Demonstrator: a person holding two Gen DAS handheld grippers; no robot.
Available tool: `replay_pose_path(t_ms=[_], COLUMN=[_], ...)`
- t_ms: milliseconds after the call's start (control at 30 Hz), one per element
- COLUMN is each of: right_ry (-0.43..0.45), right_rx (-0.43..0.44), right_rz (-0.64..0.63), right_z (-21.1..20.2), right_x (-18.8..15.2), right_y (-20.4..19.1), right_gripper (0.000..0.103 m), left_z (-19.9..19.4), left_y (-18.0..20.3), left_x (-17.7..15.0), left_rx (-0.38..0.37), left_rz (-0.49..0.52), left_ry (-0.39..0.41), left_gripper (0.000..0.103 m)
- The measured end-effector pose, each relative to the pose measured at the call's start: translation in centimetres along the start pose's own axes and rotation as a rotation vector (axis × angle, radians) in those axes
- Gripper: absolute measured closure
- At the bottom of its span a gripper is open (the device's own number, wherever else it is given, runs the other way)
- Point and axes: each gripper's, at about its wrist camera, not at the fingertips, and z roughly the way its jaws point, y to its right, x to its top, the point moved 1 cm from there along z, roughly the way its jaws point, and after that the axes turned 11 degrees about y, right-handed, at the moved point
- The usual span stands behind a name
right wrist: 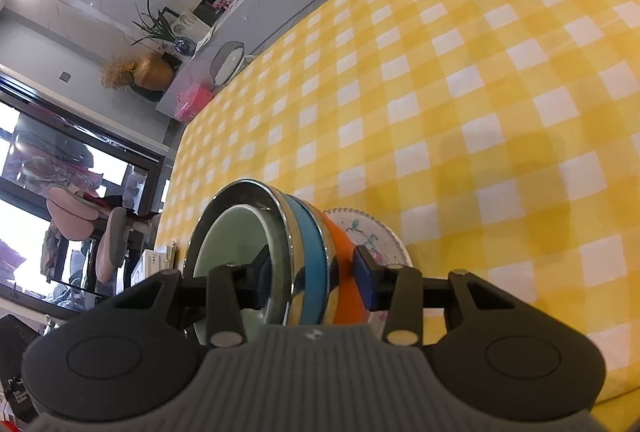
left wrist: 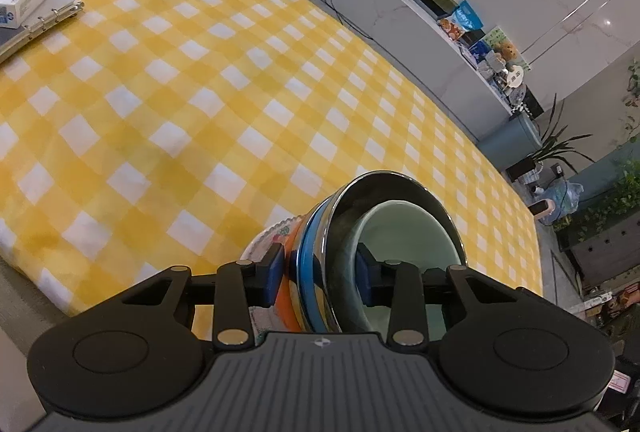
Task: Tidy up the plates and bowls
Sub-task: 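Lift the nested bowls with both tools and lower them onto the plate stack, then open both tools and pull them back from the bowls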
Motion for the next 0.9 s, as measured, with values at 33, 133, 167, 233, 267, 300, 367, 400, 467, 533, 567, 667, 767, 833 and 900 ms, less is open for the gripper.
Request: replay_pose_path(t_ms=[33,133,167,233,267,300,367,400,467,533,567,667,767,833,900], right_ry=[0.003,0.015,0.015,0.016,0.016,0.017,0.023,0.031,0.057,0.086,0.105,0.169,0.237,0.284,0.321], right_rx=[0.0,-0.013,-0.014,-0.012,-0.007,0.0,0.002,0.001,-0.008,-0.021,-0.026,-0.04,-0.056,-0.065,-0.068], right_rz=[0.004,-0.019,-0.023,-0.021,-0.016,-0.014,-0.019,-0.028,-0.069,-0.125,-0.161,-0.289,-0.414,-0.493,-0.562], right_z=[0.0,-0.4,-0.4,-0.5,-0.5,-0.6,-1.0,-1.2,-2.2,-3.3,-4.0,-6.2,-8.7,-10.5,-12.0], right_x=[0.1,0.1,0.0,0.1,0.1,0.1,0.1,0.2,0.2,0.2,0.1,-0.6,-1.7,-2.6,-3.6], right_y=[0.2,0.0,-0.1,-0.2,-0.3,-0.3,-0.7,-0.9,-1.4,-2.2,-2.8,-4.6,-6.1,-7.0,-7.7], right_gripper=[0.062,0.062,0.062,0.059,0.058,0.056,0.054,0.051,0.049,0.048,0.047,0.045,0.043,0.039,0.038], left_z=[0.2,0.4,0.3,0.3,0.2,0.2,-0.2,-0.6,-1.4,-2.7,-3.4,-6.0,-8.8,-10.5,-11.9], left_y=[0.1,0.0,0.0,-0.1,-0.1,-0.1,0.1,0.4,1.0,2.1,2.6,5.1,7.3,8.4,9.1], left_x=[0.0,-0.2,-0.2,-0.2,-0.2,-0.2,-0.1,-0.1,0.1,0.1,0.1,-0.5,-1.7,-2.7,-3.8], left_rx=[-0.005,-0.009,-0.01,-0.014,-0.014,-0.013,0.0,0.011,0.019,0.022,0.02,0.017,0.009,0.007,0.002], left_rz=[0.004,-0.002,-0.004,-0.017,-0.023,-0.024,-0.007,0.009,0.044,0.097,0.134,0.293,0.457,0.545,0.605], left_ry=[-0.003,-0.008,-0.009,-0.01,-0.006,0.0,0.022,0.039,0.068,0.104,0.126,0.213,0.3,0.346,0.385], left_gripper=[0.062,0.062,0.062,0.062,0.061,0.059,0.048,0.048,0.048,0.048,0.048,0.047,0.045,0.045,0.044])
